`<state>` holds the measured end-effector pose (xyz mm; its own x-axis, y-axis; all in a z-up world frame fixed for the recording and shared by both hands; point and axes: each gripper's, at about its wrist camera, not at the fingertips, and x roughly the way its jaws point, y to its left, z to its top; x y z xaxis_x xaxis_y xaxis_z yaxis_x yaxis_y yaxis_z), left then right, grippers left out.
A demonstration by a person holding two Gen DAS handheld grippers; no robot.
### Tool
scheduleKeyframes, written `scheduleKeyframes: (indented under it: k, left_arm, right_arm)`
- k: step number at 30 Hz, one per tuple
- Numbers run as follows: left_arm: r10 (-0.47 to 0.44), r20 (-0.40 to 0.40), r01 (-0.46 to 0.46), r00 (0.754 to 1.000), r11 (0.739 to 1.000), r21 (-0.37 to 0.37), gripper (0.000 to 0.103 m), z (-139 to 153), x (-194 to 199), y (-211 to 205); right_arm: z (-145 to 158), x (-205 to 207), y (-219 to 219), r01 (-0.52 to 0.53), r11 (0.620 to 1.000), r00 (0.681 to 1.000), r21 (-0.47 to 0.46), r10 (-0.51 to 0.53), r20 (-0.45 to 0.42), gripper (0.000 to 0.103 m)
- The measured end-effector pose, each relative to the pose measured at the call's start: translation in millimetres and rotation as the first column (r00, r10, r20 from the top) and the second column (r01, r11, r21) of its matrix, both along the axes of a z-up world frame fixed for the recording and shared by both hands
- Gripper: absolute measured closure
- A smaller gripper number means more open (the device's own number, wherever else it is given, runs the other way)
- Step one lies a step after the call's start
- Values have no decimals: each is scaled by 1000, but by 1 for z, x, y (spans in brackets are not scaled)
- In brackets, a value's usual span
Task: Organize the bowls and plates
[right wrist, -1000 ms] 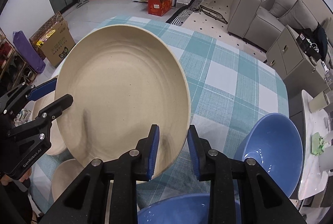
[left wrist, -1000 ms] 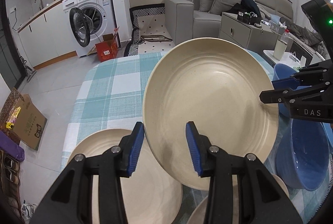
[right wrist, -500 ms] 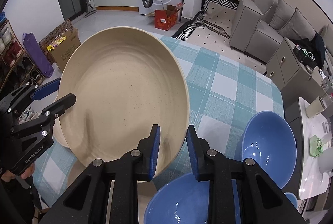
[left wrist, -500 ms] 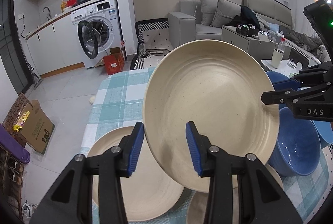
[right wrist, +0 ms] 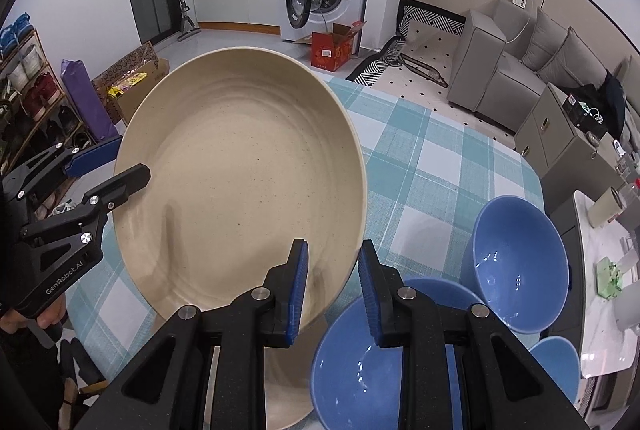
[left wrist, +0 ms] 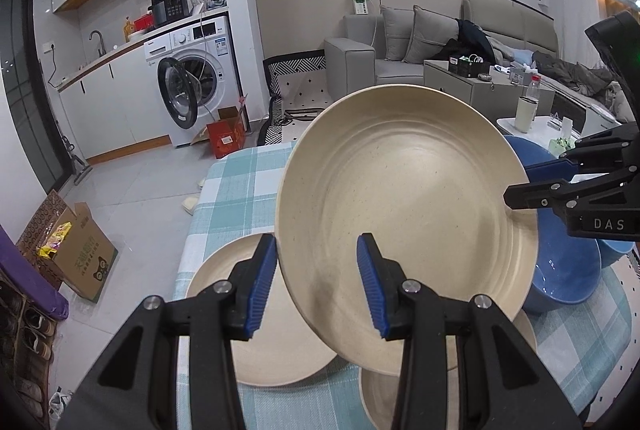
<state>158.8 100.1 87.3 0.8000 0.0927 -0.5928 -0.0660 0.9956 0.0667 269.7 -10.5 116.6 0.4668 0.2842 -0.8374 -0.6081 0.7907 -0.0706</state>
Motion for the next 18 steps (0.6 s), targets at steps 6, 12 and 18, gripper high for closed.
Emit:
scheduleKeyframes:
  k: [6, 12, 18]
  left_arm:
    - [-5, 0, 5, 1000, 1000, 8, 63, 0, -16, -3]
    - [1, -11, -1, 1000, 1000, 16, 63, -6, -32, -7]
    - [7, -27, -6, 1000, 1000, 19, 63, -16, -43, -9]
  right_arm:
    - [-3, -18, -4, -19, 1000, 1000, 11, 19, -10, 77]
    - [-12, -32, -2, -34, 999, 999, 3, 34, -24, 77]
    - [-26, -43, 0, -57, 998, 997, -23, 56, -49, 77]
